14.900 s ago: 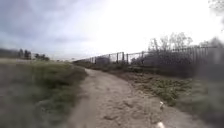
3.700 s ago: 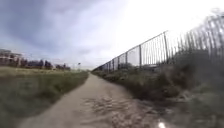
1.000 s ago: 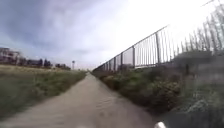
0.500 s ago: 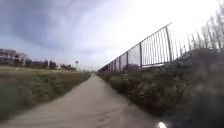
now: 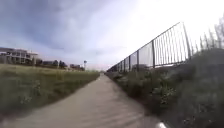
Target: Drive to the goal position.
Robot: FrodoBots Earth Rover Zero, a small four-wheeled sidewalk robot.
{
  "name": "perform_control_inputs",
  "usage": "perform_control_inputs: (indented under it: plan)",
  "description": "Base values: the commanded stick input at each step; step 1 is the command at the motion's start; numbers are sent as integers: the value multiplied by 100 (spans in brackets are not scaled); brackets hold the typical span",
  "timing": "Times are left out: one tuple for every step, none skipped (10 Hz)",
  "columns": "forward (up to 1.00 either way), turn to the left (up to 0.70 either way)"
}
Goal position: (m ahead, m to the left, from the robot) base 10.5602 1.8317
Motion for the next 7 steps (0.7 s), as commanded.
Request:
perform_control_inputs:
  plan:
    - [100, 0]
    - [100, 0]
    - [100, 0]
    - [100, 0]
    - [100, 0]
    - [100, 0]
    - [100, 0]
